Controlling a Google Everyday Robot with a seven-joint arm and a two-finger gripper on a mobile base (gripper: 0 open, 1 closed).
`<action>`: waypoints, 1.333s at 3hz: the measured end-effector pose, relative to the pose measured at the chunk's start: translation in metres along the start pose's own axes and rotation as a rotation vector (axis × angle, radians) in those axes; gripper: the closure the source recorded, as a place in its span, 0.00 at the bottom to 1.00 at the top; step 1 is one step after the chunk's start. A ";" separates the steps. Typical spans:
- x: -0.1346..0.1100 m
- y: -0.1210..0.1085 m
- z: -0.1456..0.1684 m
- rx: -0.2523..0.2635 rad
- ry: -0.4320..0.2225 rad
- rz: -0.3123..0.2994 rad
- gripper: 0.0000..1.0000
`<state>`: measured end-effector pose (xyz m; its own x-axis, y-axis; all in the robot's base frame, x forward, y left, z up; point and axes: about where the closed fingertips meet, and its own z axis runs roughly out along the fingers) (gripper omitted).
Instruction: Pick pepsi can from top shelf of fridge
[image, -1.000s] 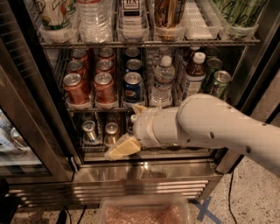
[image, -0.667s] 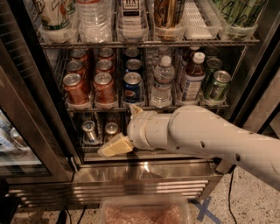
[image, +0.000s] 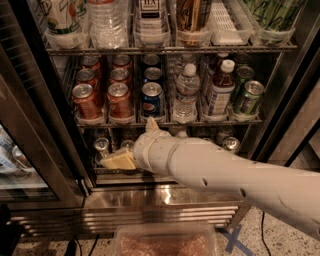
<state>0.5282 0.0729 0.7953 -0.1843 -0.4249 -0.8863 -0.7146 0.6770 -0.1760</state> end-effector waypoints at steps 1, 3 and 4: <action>-0.003 0.001 -0.001 0.111 -0.010 0.051 0.00; -0.023 0.000 -0.008 0.314 -0.080 0.113 0.00; -0.031 -0.008 -0.008 0.357 -0.129 0.123 0.00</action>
Offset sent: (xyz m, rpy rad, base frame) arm -0.0013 0.0090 0.0297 0.0756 -0.1651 -0.4278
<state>0.5341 0.0757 0.8279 -0.1514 -0.2641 -0.9525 -0.4089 0.8941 -0.1829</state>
